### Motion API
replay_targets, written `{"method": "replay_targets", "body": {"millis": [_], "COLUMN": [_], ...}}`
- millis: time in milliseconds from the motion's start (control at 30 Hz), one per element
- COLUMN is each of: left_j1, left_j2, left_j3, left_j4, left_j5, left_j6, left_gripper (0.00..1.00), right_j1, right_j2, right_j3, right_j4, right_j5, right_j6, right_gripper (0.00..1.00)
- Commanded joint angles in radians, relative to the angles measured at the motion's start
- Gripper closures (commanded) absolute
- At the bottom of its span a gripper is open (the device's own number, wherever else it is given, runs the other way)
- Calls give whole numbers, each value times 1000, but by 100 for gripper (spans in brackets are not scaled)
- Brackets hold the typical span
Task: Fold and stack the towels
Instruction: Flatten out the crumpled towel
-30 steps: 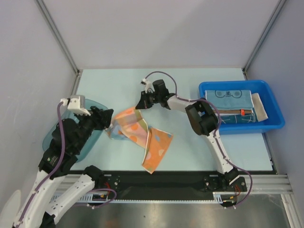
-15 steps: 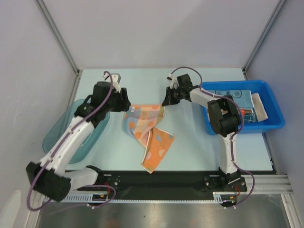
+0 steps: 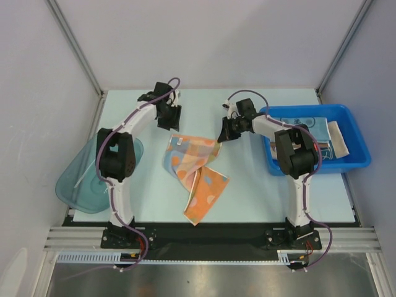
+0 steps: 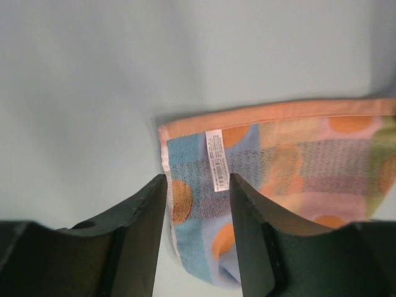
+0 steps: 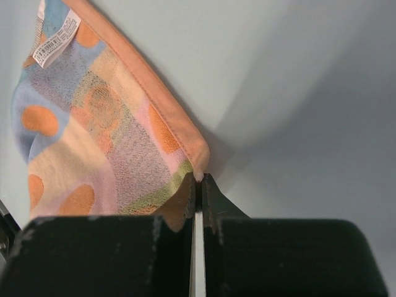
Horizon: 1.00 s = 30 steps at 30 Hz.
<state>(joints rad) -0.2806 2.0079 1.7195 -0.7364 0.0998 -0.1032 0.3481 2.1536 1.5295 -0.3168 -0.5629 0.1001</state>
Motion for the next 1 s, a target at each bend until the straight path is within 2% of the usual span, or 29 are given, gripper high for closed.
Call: {"method": "replay_targets", "body": {"millis": [0,233,667,833,933,967], "left_j1": [11,60,61,52,52,52], "left_j2": [78,172,298,308,278,261], "left_j3": [104,121,166,143,89,63], "left_j4": [-87,-40,-12,-21,0,2], "left_j5": [51,123,190,230,222,222], "left_j6": [72,100,120,129,125,125], "left_gripper": [49,49,47,54,67,68], "right_j1": [-17,-21,-24,-26,-24,-26], "right_j2": [-72,-81,-84,-87,-90,-89], "right_j3": [-8,-19,-20,-19,-17,-14], "right_j4": [25,35,41,42,45,45], "right_j5": [-22,-26,-28,-22,-20,-20], "right_j6": [-17,-19,-23,-20,-14,-14], "right_gripper": [100,100,100,100,100,100]}}
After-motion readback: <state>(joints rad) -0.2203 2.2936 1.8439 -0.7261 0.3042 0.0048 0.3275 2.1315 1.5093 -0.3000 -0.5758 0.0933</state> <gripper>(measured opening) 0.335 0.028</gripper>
